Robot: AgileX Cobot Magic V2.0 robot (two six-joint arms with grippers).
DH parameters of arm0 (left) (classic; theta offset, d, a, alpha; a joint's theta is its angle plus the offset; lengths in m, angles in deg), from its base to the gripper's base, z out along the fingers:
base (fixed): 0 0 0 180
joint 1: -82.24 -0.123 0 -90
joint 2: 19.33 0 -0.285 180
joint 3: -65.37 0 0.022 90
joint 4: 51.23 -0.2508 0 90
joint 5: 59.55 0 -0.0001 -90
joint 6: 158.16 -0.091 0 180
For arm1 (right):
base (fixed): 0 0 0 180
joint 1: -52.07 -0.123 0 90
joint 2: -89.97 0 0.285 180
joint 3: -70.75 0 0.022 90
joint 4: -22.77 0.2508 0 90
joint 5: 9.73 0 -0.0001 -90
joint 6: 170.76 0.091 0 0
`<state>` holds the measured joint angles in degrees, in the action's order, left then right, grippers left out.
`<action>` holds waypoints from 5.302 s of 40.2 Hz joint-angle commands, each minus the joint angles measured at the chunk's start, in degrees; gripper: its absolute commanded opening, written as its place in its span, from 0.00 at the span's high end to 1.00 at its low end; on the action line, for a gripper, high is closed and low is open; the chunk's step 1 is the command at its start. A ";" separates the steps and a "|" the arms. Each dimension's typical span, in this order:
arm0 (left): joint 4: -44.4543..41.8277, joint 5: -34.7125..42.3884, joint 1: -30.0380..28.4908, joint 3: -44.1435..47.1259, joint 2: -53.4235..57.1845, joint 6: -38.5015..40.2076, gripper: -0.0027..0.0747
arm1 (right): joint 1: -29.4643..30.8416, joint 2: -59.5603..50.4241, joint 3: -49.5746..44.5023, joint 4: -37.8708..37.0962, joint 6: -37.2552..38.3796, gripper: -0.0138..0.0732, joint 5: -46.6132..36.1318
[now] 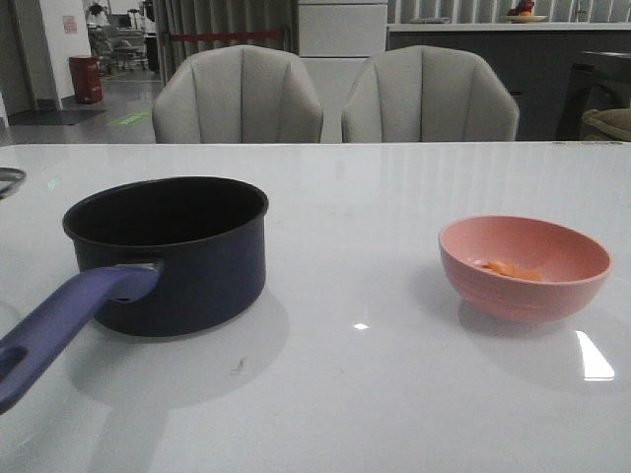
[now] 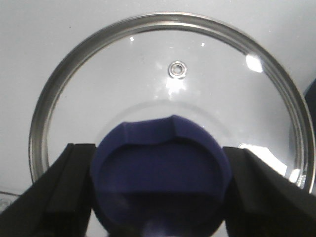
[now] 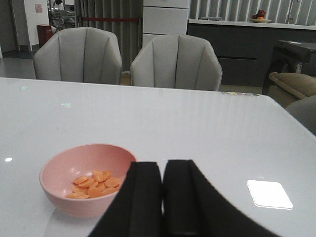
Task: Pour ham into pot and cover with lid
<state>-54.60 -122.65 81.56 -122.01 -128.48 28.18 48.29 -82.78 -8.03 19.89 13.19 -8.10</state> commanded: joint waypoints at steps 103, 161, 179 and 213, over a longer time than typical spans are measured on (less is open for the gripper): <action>7.85 17.45 6.44 16.85 29.92 -7.09 0.30 | 0.34 -1.23 0.34 -0.50 0.29 0.65 -4.65; 4.41 47.82 17.58 64.31 92.83 -7.09 0.30 | 0.39 -1.17 0.34 -0.55 0.29 0.65 -8.58; 3.99 48.20 17.67 64.31 92.83 -7.09 0.30 | 0.34 16.34 19.24 4.43 0.60 0.65 7.73; 4.17 48.74 17.67 64.31 92.83 -7.09 0.30 | 0.34 55.09 36.58 7.30 0.55 0.32 7.34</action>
<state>-50.67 -79.10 98.66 -56.30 -34.88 21.26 48.29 -33.06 23.29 25.59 13.88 1.74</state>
